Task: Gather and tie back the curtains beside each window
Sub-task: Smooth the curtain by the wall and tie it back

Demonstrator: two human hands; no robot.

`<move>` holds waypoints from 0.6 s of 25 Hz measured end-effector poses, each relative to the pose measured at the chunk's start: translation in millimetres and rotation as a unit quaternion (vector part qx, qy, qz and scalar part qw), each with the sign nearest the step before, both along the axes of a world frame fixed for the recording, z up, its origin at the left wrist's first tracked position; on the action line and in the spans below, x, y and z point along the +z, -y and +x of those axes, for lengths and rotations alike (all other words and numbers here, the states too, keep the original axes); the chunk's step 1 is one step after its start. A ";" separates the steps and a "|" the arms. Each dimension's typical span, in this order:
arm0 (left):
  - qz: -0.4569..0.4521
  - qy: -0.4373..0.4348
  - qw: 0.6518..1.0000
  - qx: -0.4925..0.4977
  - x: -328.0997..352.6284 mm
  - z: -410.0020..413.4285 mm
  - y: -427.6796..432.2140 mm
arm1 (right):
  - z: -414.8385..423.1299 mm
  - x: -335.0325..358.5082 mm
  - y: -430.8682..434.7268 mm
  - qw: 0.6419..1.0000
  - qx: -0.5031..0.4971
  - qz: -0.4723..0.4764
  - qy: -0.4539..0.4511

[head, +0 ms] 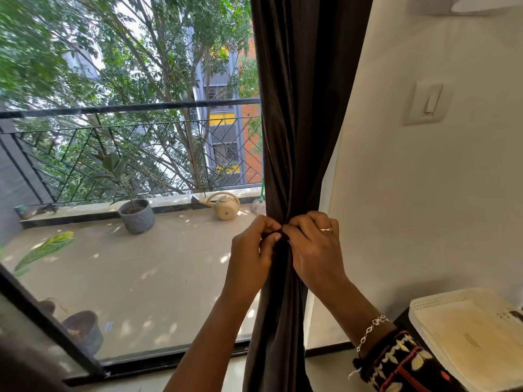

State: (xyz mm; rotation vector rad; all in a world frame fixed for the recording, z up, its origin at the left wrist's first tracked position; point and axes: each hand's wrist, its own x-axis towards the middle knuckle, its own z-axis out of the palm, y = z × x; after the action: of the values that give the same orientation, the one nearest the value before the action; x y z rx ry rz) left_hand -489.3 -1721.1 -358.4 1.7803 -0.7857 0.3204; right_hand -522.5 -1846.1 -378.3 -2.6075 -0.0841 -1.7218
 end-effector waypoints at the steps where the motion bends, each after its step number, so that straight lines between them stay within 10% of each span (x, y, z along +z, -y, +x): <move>1: 0.019 0.036 0.999 0.004 -0.1 -0.3 -0.4 | -0.7 1.4 0.3 1.000 0.005 0.012 -0.014; 10: 0.270 0.182 0.944 0.046 9.9 6.6 0.7 | -19.6 4.8 0.4 0.945 0.164 0.259 -0.118; 15: 0.370 0.182 0.907 0.087 12.3 3.2 6.6 | -34.0 -22.2 -21.8 0.691 0.262 0.655 -0.159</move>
State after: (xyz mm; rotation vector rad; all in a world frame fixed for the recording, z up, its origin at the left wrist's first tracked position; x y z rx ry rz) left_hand -486.0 -1727.7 -346.0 2.5592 -1.1117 0.5320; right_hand -556.5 -1824.3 -400.5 -1.4519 0.2782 -0.5880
